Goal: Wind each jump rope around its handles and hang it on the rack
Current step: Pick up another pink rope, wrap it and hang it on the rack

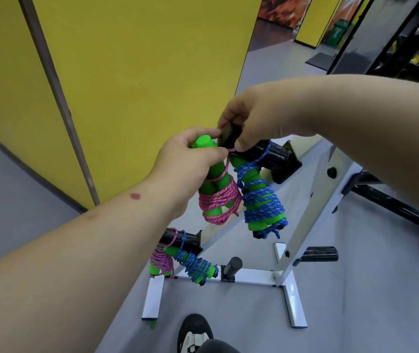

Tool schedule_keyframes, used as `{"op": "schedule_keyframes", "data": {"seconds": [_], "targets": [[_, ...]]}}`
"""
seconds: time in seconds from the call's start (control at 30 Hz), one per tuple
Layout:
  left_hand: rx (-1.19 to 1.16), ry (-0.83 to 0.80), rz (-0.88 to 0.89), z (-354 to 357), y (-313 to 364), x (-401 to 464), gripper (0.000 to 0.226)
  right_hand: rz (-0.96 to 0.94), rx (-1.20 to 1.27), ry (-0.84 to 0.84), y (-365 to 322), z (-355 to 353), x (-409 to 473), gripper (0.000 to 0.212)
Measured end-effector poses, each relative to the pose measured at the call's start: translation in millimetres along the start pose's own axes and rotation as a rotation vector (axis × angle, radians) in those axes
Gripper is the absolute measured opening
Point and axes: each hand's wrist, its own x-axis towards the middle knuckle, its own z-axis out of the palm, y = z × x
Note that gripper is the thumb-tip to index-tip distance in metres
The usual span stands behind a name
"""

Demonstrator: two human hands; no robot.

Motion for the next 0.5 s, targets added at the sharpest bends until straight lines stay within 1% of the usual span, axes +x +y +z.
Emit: {"op": "schedule_keyframes", "data": {"seconds": [0.07, 0.17, 0.23, 0.3, 0.37, 0.43, 0.47, 0.5], "targets": [[0.013, -0.021, -0.029, 1.5, 0.1, 2.2, 0.024, 0.027, 0.023, -0.037, 7.4, 3.8, -0.6, 0.045], [0.023, -0.050, -0.056, 8.0, -2.4, 4.5, 0.018, 0.029, 0.025, -0.012, 14.0, 6.2, -4.0, 0.043], [0.033, -0.085, -0.058, 10.6, -5.7, 6.0, 0.020, 0.040, -0.010, -0.012, 14.3, 5.9, -8.2, 0.043], [0.035, -0.098, -0.019, 10.1, -9.5, 8.2, 0.027, 0.046, -0.081, 0.000, 12.2, 5.9, -12.6, 0.044], [0.026, -0.117, 0.047, 9.5, -14.4, 9.3, 0.044, 0.057, -0.127, 0.022, 11.1, 7.4, -16.7, 0.046], [0.047, -0.137, 0.113, 10.4, -20.5, 10.3, 0.073, 0.075, -0.136, 0.039, 13.8, 9.7, -20.1, 0.049], [0.071, -0.143, 0.139, 11.4, -23.6, 11.3, 0.084, 0.087, -0.130, 0.043, 16.0, 10.9, -21.7, 0.051], [0.097, -0.144, 0.160, 12.7, -25.3, 11.7, 0.089, 0.099, -0.118, 0.045, 18.3, 11.9, -23.1, 0.052]]}}
